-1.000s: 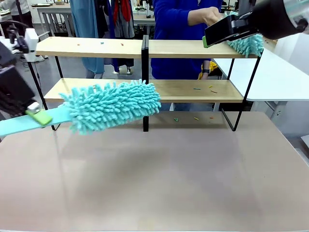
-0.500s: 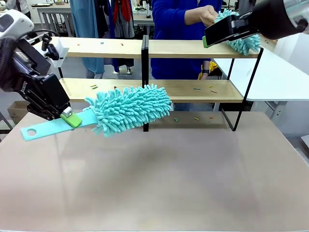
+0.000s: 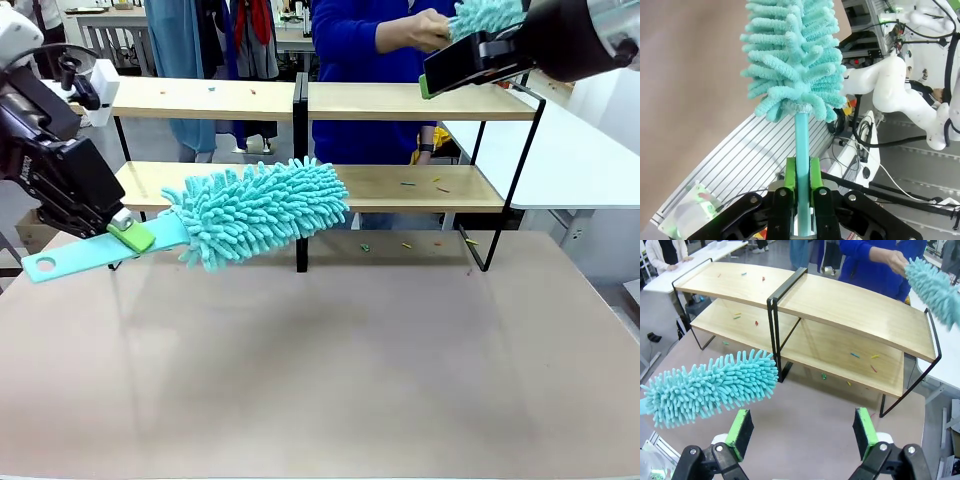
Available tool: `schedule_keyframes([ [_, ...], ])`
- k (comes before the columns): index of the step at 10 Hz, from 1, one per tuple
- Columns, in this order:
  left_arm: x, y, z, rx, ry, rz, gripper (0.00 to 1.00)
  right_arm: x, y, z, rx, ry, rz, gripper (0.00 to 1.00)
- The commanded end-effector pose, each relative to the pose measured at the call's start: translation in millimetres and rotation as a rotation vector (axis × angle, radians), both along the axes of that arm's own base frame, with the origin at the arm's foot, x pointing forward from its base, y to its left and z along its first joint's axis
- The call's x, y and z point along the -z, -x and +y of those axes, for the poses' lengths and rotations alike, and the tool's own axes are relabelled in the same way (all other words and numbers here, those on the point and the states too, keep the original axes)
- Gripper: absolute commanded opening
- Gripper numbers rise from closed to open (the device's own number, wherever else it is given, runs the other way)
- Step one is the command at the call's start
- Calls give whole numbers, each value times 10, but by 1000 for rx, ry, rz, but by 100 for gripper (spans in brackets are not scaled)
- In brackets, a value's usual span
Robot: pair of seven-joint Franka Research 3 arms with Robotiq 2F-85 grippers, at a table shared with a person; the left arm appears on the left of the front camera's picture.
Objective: Clean the shelves.
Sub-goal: Clean a randomly selected level of the Shelf with the Duster.
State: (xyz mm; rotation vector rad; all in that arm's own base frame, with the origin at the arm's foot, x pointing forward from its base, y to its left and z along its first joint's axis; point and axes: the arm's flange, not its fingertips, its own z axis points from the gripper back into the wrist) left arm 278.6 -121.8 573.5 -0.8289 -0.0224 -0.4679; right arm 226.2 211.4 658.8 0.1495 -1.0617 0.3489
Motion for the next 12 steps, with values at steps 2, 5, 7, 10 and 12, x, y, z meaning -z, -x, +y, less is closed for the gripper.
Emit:
schedule_keyframes([
  [2,21,-24,-22,2,-3,6,12,-8,-10,-14,-4,-5,4,100],
  [5,31,-167,-426,-215,63,-160,12,-8,-10,-14,-4,-5,4,100],
  [7,57,-179,-780,-293,69,-225,12,-8,-10,-14,-4,-5,4,100],
  [10,209,-238,-1098,-256,-4,-183,12,-8,-10,-14,-4,-5,4,100],
  [12,279,-317,-1259,-301,10,-61,12,-8,-10,-14,-4,-5,4,100],
])
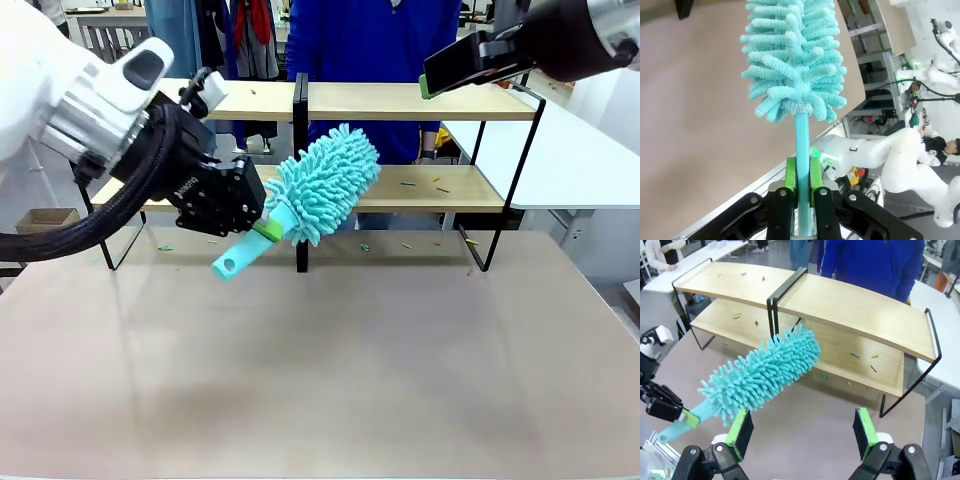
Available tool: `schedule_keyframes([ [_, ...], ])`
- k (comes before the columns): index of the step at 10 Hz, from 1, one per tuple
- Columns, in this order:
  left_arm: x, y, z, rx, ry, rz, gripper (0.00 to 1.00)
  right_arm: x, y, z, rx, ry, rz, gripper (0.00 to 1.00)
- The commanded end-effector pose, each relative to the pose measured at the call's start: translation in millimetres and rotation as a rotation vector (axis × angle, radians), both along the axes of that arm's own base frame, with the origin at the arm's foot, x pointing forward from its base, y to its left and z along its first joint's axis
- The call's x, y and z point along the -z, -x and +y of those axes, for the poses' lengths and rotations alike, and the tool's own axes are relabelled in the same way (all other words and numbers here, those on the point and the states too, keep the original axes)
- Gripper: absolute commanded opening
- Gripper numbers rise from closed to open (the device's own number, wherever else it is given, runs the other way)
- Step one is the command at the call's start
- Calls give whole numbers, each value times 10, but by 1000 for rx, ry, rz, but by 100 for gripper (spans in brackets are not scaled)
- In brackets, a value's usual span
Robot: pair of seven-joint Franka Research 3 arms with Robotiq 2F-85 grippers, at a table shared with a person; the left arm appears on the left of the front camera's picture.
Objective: Clean the shelves.
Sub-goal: Clean a randomly selected level of the Shelf with the Duster.
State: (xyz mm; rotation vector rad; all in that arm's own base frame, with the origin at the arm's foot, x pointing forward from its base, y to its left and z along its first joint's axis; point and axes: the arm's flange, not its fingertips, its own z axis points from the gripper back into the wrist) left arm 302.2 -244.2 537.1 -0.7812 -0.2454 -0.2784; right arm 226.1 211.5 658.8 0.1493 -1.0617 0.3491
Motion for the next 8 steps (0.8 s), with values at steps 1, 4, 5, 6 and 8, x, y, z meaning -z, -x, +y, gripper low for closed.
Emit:
schedule_keyframes([
  [1,-82,48,51,15,-2,-54,12,-8,-10,-15,-4,-6,4,100],
  [4,-4,-8,-10,8,-6,-7,12,-8,-10,-15,-4,-6,4,100],
  [5,-11,58,-262,36,-26,-55,12,-8,-10,-15,-4,-6,4,100],
  [6,40,-79,-547,52,-80,-75,12,-8,-10,-15,-4,-6,4,100],
  [8,60,-264,-955,-23,-97,-118,12,-8,-10,-15,-4,-6,4,100],
])
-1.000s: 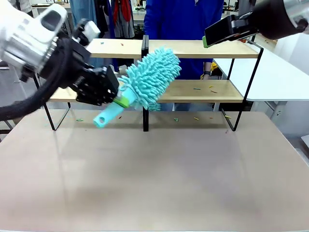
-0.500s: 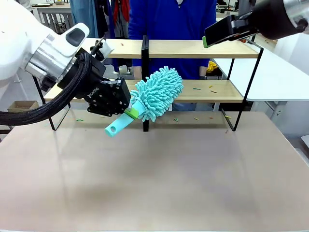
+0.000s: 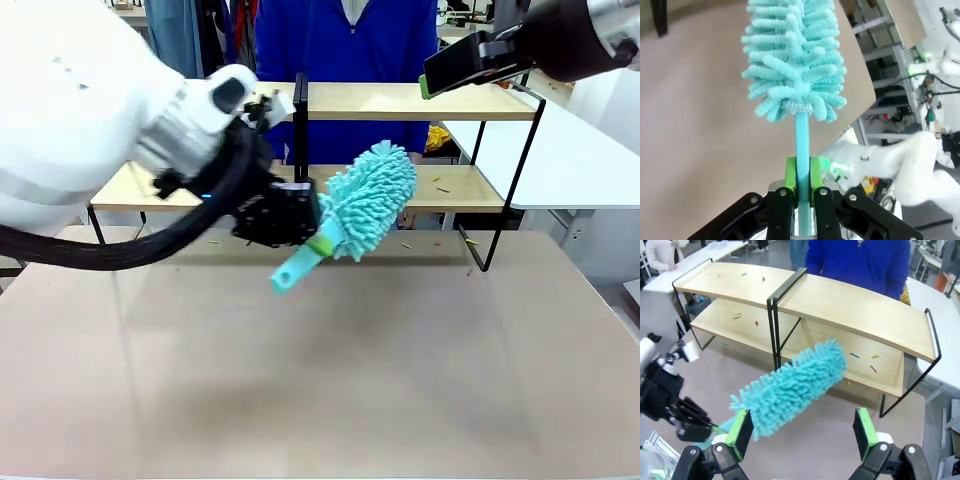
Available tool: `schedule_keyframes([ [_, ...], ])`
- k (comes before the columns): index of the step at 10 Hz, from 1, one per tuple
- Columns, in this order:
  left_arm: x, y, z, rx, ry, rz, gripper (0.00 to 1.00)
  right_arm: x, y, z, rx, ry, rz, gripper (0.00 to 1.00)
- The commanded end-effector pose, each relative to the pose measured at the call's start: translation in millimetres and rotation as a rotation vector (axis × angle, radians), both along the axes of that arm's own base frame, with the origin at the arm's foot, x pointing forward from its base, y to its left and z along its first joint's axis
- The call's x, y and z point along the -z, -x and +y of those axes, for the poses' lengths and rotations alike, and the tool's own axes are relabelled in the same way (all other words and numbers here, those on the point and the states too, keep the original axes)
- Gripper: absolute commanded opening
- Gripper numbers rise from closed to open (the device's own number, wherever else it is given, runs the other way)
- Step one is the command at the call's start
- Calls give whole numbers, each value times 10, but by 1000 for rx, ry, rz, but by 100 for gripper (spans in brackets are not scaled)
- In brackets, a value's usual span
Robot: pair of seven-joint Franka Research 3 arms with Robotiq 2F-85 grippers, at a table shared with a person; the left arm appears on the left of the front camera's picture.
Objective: Clean the shelves.
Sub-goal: Clean a randomly selected level of the Shelf with the Duster.
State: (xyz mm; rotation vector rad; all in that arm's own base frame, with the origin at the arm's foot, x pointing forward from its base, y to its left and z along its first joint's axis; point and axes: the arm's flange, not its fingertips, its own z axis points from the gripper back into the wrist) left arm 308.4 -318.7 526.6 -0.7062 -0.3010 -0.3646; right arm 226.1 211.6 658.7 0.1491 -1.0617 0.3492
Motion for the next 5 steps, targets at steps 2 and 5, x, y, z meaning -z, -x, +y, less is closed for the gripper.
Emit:
schedule_keyframes([
  [2,-21,-374,-501,-189,-56,-29,12,-8,-11,-16,-4,-6,4,100],
  [5,85,-632,-884,-288,-113,6,12,-8,-11,-16,-4,-6,4,100],
])
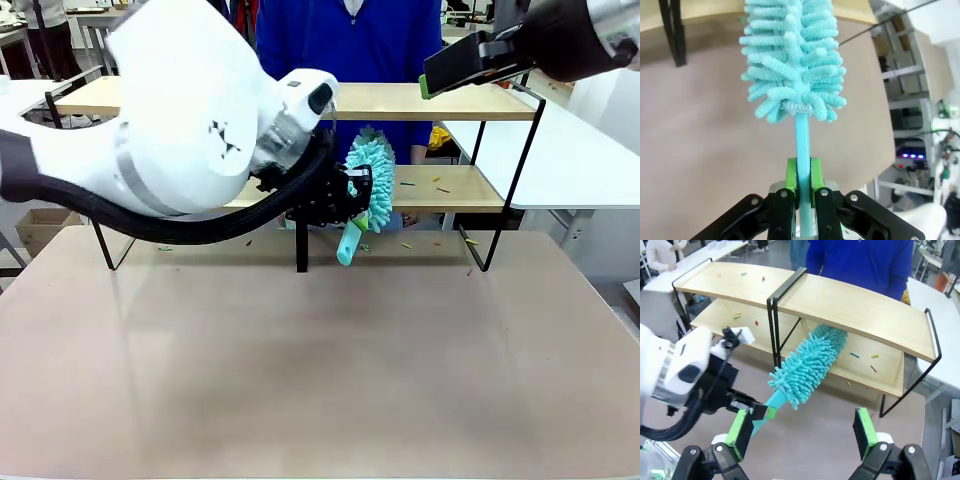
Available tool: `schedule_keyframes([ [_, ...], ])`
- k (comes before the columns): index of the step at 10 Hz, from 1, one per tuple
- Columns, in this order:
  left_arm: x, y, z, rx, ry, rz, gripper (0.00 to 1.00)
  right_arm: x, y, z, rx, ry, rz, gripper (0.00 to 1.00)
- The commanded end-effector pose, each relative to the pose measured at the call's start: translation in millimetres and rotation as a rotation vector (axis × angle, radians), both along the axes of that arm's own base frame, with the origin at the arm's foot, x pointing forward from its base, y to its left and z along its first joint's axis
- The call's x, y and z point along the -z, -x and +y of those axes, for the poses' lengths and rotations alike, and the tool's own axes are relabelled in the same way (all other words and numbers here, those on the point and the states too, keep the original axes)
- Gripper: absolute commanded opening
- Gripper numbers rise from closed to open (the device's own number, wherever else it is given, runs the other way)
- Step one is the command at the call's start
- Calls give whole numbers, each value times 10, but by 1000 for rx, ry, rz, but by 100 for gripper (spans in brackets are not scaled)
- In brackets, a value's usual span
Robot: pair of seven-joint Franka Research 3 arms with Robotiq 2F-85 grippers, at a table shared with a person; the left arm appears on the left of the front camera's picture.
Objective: Clean the shelves.
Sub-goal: Clean a randomly selected level of the Shelf with the Duster.
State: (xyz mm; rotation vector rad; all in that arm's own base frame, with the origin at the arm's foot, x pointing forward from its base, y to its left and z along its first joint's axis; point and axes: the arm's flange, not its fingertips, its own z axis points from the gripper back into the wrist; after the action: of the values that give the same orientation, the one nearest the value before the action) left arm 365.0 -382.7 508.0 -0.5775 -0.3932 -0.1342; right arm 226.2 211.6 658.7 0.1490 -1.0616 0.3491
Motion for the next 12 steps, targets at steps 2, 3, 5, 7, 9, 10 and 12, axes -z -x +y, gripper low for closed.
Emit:
schedule_keyframes([
  [2,-65,-269,-401,-90,-28,22,12,-9,-10,-15,-4,-6,4,100],
  [3,-72,-381,-474,-120,-7,18,12,-9,-10,-15,-4,-6,4,100],
  [5,-62,-514,-635,-144,-21,8,12,-9,-10,-15,-4,-6,4,100],
  [7,9,-580,-784,-126,-42,32,12,-9,-10,-15,-4,-6,4,100],
  [9,41,-604,-868,-97,-58,51,12,-9,-10,-15,-4,-6,4,100],
  [10,63,-605,-912,-52,-49,68,12,-9,-10,-15,-4,-6,4,100],
  [12,129,-627,-984,36,-34,109,12,-9,-10,-15,-4,-6,4,100],
])
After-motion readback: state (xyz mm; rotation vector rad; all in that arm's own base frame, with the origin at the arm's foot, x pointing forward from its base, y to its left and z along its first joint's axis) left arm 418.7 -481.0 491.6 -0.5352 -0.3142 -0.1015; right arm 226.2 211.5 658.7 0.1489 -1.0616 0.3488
